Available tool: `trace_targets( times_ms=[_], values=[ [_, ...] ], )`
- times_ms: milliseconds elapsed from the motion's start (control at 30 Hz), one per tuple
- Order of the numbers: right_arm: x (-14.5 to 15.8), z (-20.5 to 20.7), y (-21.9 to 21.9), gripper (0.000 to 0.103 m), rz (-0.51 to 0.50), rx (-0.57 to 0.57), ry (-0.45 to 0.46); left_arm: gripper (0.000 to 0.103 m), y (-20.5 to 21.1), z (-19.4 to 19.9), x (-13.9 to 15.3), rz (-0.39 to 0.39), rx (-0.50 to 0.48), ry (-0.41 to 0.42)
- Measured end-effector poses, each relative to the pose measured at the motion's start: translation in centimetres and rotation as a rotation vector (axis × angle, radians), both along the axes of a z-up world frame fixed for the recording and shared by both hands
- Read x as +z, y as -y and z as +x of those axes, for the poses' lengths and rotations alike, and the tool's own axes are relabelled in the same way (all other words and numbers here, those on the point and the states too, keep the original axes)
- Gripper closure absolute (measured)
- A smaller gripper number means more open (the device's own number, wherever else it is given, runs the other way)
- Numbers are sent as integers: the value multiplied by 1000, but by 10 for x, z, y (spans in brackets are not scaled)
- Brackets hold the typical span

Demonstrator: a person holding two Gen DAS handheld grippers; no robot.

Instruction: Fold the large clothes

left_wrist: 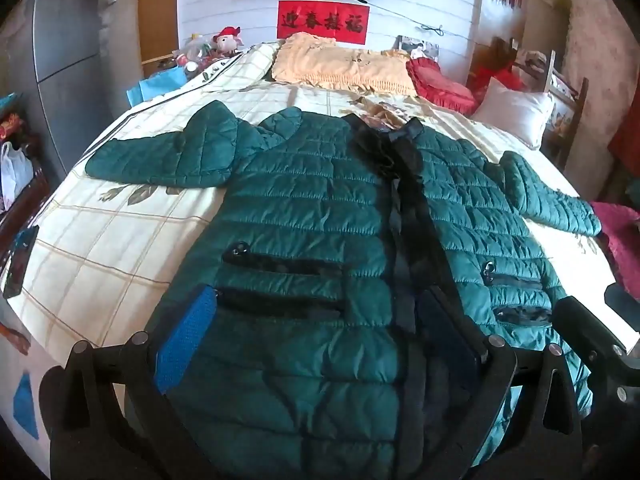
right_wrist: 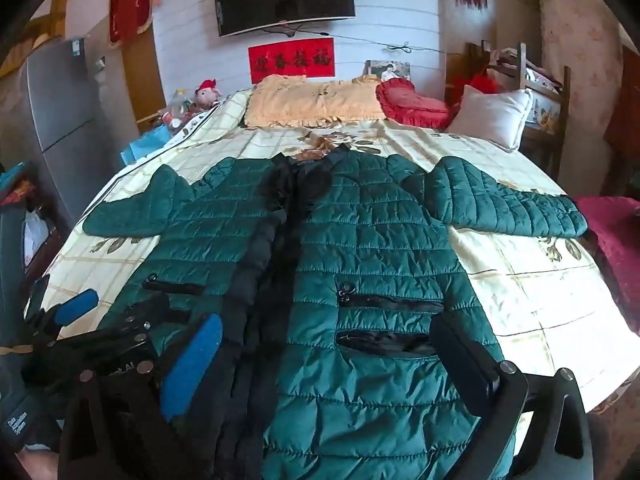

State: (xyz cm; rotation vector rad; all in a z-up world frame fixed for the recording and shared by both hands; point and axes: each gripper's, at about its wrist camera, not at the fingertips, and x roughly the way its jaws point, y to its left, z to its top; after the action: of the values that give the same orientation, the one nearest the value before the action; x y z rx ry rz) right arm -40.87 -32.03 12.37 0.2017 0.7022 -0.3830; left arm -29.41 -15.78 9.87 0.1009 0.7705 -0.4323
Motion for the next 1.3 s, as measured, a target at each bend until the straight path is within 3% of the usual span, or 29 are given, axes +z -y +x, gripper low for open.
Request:
trace_targets(
  times_ms=[1300],
  values=[
    [-1,-4,1,0,20,-22,14,1,3,-14,2,10,-29,8]
  ],
)
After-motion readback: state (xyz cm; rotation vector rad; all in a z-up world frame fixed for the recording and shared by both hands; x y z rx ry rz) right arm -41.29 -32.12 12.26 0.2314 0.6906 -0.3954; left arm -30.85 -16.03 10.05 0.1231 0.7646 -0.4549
